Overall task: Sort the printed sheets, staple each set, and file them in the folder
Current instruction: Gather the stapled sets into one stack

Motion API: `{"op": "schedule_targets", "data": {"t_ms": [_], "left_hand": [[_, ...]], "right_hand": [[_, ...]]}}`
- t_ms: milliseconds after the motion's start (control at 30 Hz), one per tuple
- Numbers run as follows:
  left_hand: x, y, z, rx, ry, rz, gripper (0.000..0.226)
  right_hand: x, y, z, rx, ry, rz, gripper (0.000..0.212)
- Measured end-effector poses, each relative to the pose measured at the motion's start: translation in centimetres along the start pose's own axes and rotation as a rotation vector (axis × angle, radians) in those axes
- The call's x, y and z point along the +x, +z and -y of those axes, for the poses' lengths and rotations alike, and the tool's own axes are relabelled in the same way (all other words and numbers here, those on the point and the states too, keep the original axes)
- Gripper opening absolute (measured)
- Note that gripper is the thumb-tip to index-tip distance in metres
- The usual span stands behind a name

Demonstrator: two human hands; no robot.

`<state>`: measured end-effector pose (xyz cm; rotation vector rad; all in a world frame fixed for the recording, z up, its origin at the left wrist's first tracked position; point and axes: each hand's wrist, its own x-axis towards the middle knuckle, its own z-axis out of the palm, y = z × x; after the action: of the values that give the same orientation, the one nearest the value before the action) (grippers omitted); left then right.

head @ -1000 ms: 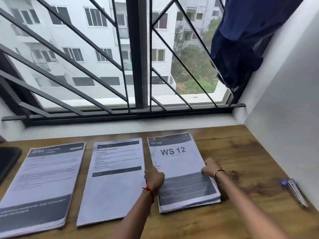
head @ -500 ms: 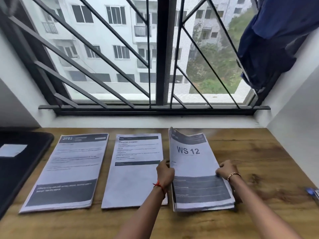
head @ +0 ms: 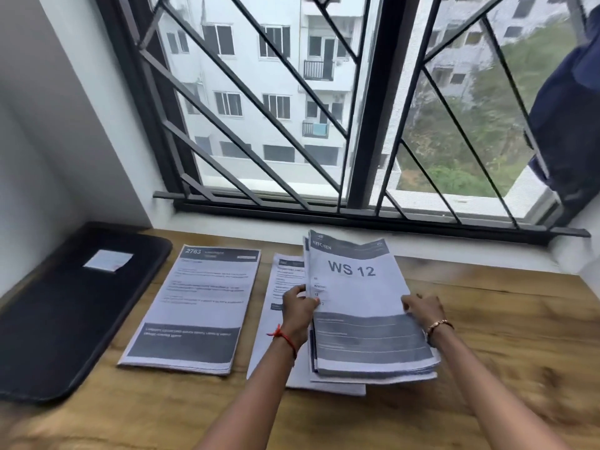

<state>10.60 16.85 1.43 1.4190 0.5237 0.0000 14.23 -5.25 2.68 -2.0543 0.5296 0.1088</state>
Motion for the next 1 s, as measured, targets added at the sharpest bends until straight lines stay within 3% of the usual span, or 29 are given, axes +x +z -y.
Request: {"op": "schedule_targets", "data": {"t_ms": [200,400,667,867,1000], "left_hand": [[2.0,-5.4,0.3,0.130,0.030,-0.155,0.028],[2.6,-8.0,2.4,0.411,0.027,-0.169,0.035],[3.9,-8.8,3.4,0.530,0.031,-0.186,0.032],[4.2,-8.5,3.3,0.534,0.008,-0.202,0.018],[4.4,-8.0,3.1,0.586,-0.024,-0.280,0.024]], "right_hand": [[-1.6,5.6,1.8,0.019,-0.043,0.091,0.008],[-2.2,8.3,1.1,-0.199,0.013,0.196,0.030],[-2.2,8.2,1.4,-0.312,-0.041,0.159,0.044],[-1.5,8.2,0.6,-0.287,0.031,0.131,0.040],[-0.9,8.0,0.3,-0.281,0.074,0.119,0.032]]}}
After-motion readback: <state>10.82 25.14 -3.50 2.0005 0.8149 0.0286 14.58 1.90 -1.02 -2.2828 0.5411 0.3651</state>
